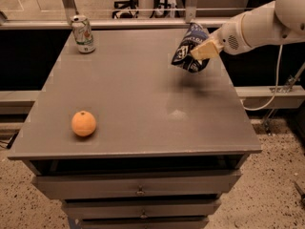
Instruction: Move blue chip bag near 7up can
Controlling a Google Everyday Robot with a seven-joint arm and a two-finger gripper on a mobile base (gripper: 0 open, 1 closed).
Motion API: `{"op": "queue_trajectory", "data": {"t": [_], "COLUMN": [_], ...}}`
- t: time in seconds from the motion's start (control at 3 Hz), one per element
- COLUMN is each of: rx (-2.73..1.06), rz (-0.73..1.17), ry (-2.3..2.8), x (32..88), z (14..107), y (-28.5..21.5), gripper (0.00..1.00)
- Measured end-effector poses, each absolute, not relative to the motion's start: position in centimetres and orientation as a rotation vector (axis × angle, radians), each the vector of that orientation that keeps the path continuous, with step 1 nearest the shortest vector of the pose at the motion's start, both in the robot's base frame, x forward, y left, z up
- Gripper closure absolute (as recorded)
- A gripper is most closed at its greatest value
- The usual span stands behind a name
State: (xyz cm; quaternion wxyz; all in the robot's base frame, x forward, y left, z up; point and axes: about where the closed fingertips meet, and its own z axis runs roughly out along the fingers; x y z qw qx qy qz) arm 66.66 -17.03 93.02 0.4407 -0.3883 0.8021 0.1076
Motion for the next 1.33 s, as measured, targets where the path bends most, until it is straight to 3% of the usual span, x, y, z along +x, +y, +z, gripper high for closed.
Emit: {"op": "queue_trajectory", "data": {"t": [1.33], "rx": [-1.141], "rz": [0.505], "ry": [1.777], "x": [79.2], "z": [89.8], "y": [1.8], "gripper": [1.0]}}
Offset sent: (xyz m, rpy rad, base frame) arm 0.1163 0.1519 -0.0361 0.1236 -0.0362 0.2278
